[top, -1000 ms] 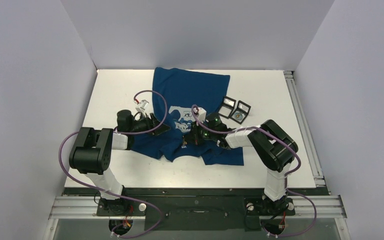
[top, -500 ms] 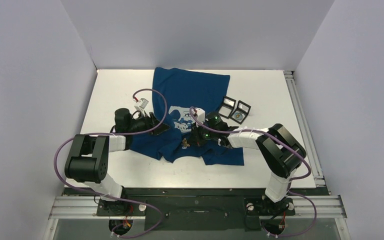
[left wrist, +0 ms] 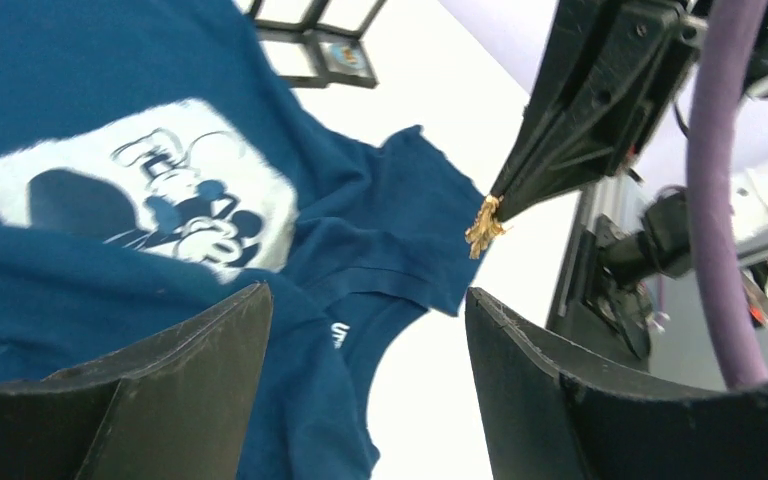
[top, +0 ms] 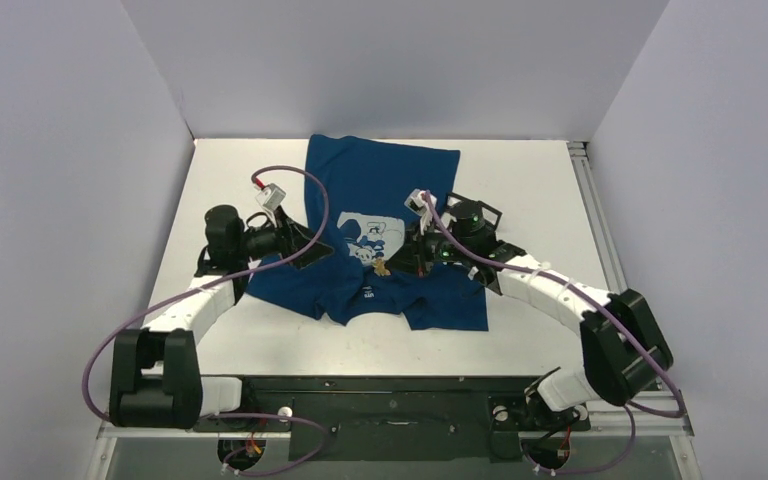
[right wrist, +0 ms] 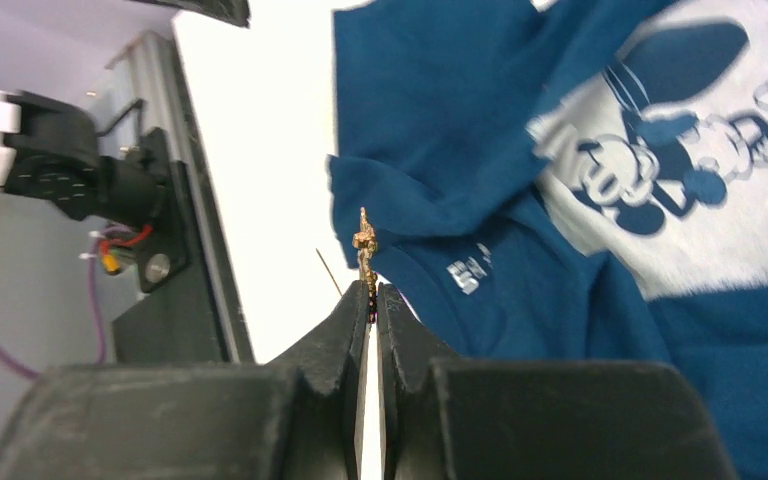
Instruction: Remove the brooch from the garment
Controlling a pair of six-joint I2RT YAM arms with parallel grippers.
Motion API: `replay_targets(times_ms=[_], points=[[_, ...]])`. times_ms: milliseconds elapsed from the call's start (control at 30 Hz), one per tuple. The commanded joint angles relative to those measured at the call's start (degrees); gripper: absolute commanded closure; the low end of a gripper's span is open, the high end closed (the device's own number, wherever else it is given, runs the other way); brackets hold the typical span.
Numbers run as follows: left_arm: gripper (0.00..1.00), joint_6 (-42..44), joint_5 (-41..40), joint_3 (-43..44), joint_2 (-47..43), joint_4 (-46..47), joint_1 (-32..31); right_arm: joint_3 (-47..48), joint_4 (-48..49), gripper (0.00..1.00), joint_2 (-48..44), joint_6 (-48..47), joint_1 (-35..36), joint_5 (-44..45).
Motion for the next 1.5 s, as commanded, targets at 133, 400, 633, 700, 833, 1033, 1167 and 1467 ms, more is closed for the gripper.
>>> replay_targets(times_ms=[133,400,633,700,833,1033,1167,1467], points=[[0.33,-15.2,11.73,-0.28,-7.8,8.79,-2.33,0.32,1.63,1.0,-9.35,5.1,0.4,-10.26],[0.35,-23.66,11.05,-2.03,-7.87,20.78,-8.1,-3.04,13.51,1.0,-10.82,15.47,1.2,-13.09],[0.39,-18.99,10.86,-2.33,-6.46,16.1,-13.13,-3.02,14.55,1.0,-10.64,16.79,2.28,-13.54],[0.4,-17.45,10.81,-2.38,-6.1,14.26,-13.9,-2.93,14.53,1.0,-10.51,16.94,2.44,-13.66],[0.46,-16.18,10.88,-2.34,-5.55,12.46,-14.76,-3.04,15.31,1.0,-10.27,17.47,2.72,-13.53],[0.58,-15.21,10.5,-1.8,-4.63,11.28,-15.86,-3.08,16.23,1.0,-9.59,18.15,3.13,-13.08],[0.64,-14.79,10.33,-1.45,-4.15,10.92,-16.4,-3.18,16.3,1.0,-9.18,18.23,3.38,-12.74],[0.78,-14.94,10.78,-1.59,-3.74,11.78,-16.74,-3.52,16.26,1.0,-8.6,17.98,3.65,-11.87]])
